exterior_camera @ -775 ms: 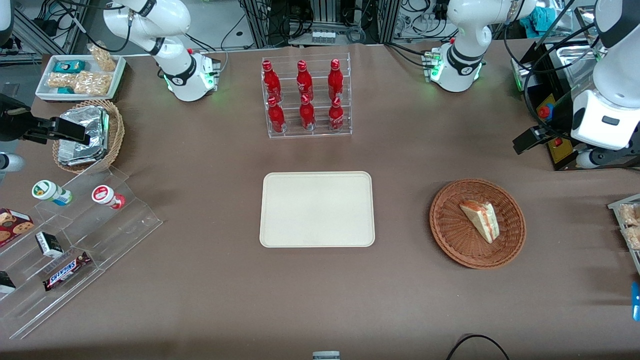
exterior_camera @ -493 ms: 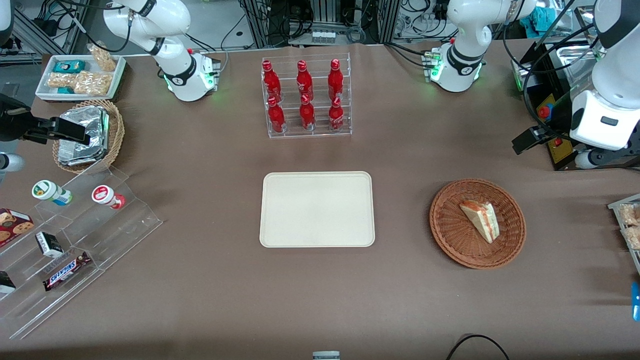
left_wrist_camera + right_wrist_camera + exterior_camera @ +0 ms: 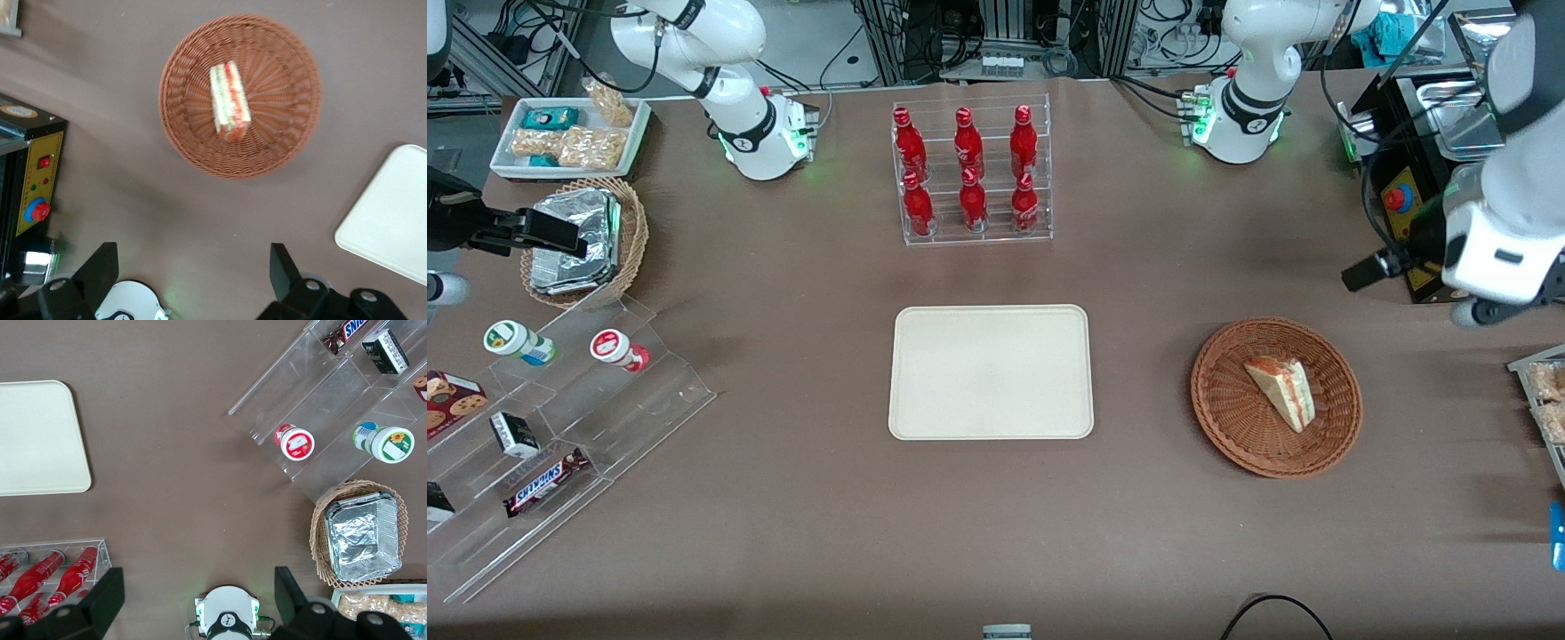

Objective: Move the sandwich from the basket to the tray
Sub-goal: 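Move the left gripper over the wicker basket toward the sandwich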

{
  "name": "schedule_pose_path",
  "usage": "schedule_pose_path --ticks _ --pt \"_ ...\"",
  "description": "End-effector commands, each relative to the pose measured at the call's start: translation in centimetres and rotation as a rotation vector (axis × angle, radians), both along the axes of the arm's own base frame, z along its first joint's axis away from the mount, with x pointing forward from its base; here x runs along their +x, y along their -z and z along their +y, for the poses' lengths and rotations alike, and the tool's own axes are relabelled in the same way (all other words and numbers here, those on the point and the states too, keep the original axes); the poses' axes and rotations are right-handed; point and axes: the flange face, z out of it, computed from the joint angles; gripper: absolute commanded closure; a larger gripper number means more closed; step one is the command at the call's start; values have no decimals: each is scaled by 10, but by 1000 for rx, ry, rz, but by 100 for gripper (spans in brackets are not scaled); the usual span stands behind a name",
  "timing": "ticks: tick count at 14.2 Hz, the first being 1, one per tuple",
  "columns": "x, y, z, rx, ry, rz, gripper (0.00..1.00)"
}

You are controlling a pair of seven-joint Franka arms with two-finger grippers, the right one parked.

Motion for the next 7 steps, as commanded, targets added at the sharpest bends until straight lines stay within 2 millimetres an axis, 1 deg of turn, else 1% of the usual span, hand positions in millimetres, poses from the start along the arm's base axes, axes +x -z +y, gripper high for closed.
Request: schedule_pose_path --ticks 1,2,4,5,7 --pt "11 51 4 12 -13 40 0" --pt "11 73 4 11 -16 18 0" --pt "13 106 10 3 -37 -27 0" --pt "13 120 9 0 -45 -46 0" --pt "6 159 11 -10 -52 -94 0"
